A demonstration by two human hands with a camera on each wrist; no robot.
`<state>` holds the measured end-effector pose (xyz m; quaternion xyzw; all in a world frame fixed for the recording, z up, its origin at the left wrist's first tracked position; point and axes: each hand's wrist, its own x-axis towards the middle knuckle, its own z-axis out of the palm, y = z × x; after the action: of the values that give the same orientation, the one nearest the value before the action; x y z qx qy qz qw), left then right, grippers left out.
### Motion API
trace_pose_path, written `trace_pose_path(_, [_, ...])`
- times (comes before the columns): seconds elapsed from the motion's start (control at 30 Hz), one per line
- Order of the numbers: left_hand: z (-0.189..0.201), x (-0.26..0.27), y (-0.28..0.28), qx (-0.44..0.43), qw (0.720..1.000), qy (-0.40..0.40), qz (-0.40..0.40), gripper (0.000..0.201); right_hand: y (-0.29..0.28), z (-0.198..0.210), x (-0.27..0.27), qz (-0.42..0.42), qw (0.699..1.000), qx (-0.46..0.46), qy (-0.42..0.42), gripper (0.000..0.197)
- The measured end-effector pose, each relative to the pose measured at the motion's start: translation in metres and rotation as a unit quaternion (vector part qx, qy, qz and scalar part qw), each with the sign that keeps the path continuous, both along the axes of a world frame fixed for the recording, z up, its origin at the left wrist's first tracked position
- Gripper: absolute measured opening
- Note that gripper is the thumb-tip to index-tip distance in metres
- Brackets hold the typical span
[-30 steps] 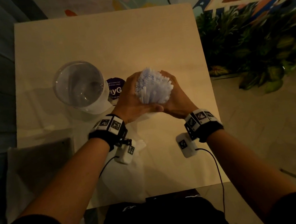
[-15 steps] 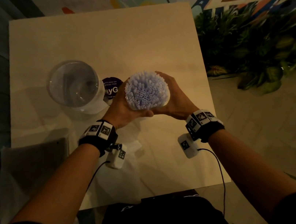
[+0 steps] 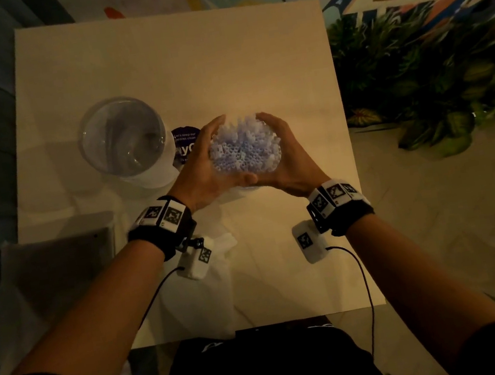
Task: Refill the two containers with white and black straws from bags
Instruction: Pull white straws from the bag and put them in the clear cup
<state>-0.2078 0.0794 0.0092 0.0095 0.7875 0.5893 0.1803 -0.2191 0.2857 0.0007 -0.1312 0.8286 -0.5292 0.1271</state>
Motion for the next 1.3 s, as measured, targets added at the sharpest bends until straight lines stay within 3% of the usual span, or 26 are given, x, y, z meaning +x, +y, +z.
trace_pose_path(0.1, [-0.008, 0.004, -0.006, -0.004, 1.000, -0.017, 0.004, 0.123, 0.002, -0.006, 0.000, 0.006, 1.000, 0.022, 0.004, 0.101])
trace_pose_path(0.37, [-0.007, -0.009, 0.011, -0.011, 1.000, 0.020, -0.007, 0.109, -0.009, -0.004, -0.010, 0.063, 0.990, 0.121, 0.033, 0.083])
trace_pose_path(0.57, [-0.002, -0.011, 0.004, 0.009, 0.999, 0.040, -0.006, 0.104, -0.004, 0.009, -0.005, 0.010, 0.999, -0.009, 0.047, 0.080])
trace_pose_path(0.73, [-0.013, -0.005, -0.004, -0.007, 1.000, -0.019, -0.006, 0.106, 0.000, -0.003, -0.005, 0.002, 1.000, 0.007, -0.013, 0.086])
trace_pose_path(0.87, [-0.013, -0.011, 0.006, -0.054, 0.998, -0.013, -0.018, 0.082, -0.007, -0.002, -0.010, 0.033, 0.999, 0.016, -0.034, 0.083])
trace_pose_path(1.07, [-0.011, -0.033, 0.004, -0.054, 0.998, -0.005, -0.027, 0.076, -0.007, -0.005, -0.025, 0.007, 0.997, 0.047, -0.059, 0.094])
trace_pose_path(1.2, [-0.007, -0.028, -0.001, -0.033, 0.999, -0.018, -0.022, 0.097, -0.001, 0.002, -0.014, 0.002, 0.997, 0.055, -0.046, 0.098])
trace_pose_path(1.3, [-0.003, 0.002, -0.014, -0.015, 0.996, -0.085, 0.018, 0.121, 0.012, 0.002, 0.013, -0.065, 0.992, 0.010, -0.110, 0.102])
